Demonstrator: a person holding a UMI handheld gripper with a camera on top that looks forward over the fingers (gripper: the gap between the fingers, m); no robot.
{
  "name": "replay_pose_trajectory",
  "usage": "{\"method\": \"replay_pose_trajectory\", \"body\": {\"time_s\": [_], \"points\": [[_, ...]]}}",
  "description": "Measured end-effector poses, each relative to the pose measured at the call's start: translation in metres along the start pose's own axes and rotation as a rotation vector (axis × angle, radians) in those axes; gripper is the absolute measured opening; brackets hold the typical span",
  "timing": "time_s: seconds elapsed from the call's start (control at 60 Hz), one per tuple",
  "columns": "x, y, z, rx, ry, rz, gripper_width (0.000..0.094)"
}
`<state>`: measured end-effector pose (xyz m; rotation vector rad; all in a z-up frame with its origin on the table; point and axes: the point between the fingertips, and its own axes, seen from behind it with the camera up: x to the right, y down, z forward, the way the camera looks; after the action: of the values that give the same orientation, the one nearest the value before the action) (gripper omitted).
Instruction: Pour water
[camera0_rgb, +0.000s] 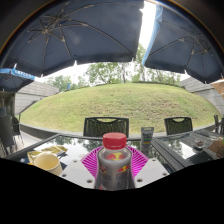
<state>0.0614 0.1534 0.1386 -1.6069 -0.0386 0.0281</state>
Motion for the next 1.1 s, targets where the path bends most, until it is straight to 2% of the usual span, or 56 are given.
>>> {"method": "replay_pose_trajectory", "body": {"time_s": [0.167,0.2,0.25,0.267,0.317,0.517,0.817,0.983,1.1], "points": [[0.005,0.012,0.006,-0.055,0.002,0.028,0.0534],[0.005,0.016,0.007,-0.080,0.005,0.035,0.0632],[0.008,0.017,0.003,-0.112,0.007,0.044,0.0831],[0.009,0.017,0.003,-0.115,0.009,0.047,0.0853],[0.013,0.012,-0.003,-0.121,0.003,0.053,0.0830],[0.006,0.004,-0.052,-0.129,-0.023,0.017,0.0833],[-0.019,-0.010,-0.177,-0.117,-0.076,-0.032,0.0831],[-0.048,-0.003,-0.240,-0.122,-0.138,-0.045,0.0831],[-0.059,0.005,-0.275,-0.115,-0.130,-0.064,0.0832]]}}
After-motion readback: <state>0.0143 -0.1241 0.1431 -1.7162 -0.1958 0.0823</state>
